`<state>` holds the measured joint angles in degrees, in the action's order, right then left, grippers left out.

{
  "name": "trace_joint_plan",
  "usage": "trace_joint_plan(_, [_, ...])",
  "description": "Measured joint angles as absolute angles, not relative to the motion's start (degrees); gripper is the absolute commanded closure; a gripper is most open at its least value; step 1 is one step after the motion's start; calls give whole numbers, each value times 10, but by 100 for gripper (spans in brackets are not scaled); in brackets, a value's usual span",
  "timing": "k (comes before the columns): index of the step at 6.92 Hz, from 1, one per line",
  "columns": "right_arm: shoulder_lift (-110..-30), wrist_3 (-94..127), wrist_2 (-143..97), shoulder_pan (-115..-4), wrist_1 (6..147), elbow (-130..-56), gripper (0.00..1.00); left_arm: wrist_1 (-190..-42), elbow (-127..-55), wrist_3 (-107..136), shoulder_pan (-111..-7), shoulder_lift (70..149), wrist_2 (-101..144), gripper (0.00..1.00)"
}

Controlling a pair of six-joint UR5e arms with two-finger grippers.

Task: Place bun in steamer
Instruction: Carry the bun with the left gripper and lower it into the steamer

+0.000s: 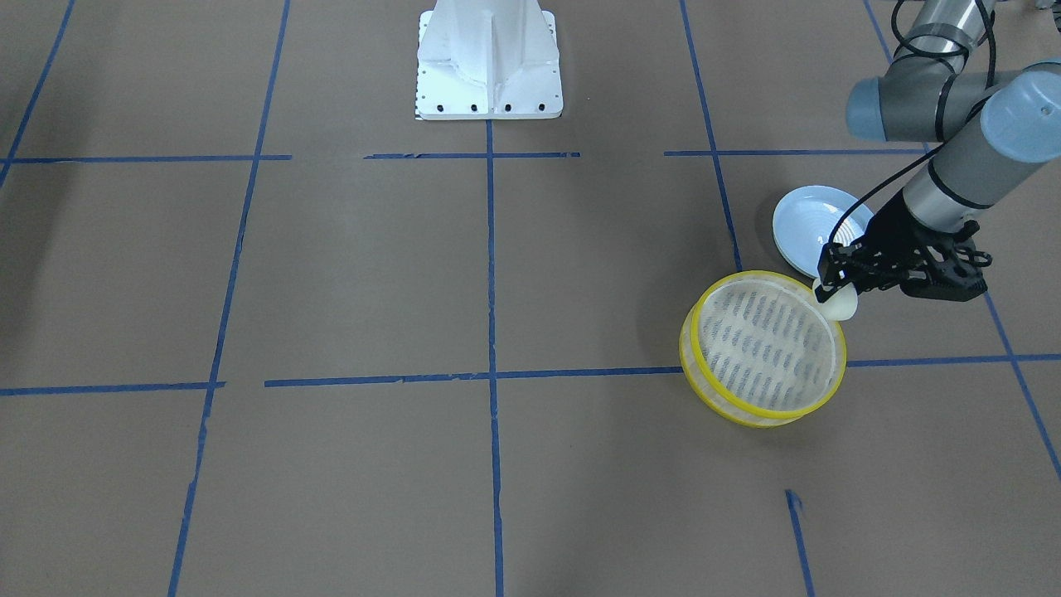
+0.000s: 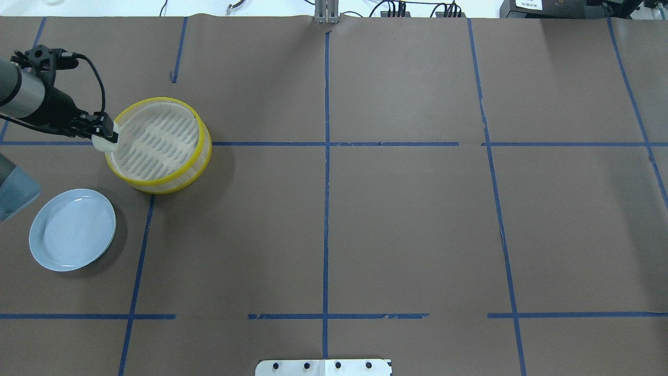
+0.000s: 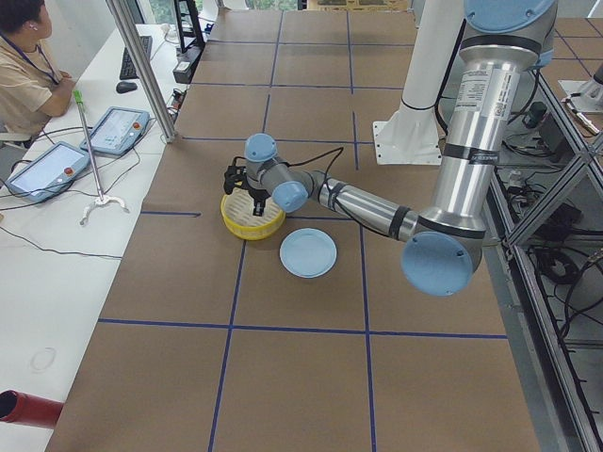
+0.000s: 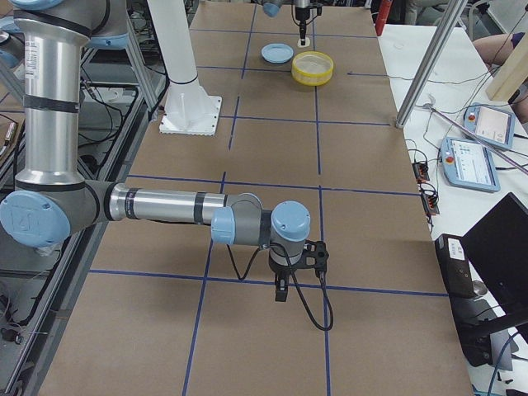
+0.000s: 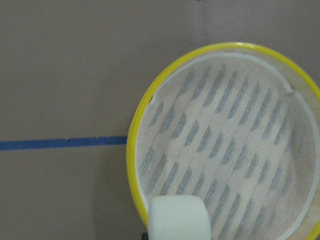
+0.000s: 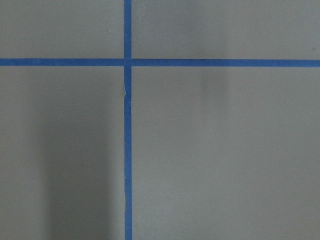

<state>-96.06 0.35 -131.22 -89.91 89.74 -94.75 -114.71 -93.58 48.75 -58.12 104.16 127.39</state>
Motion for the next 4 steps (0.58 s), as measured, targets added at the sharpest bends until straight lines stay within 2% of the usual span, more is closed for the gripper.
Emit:
trace_joint_plan(2, [-961,3,-1312,-899,897,-947,0,-1137,-868,515,-562,1102,1272,61])
trace_joint_plan(4, [-961,4,-1312,-899,897,-947,0,-1136,-845,534,-534,1120,1271,61])
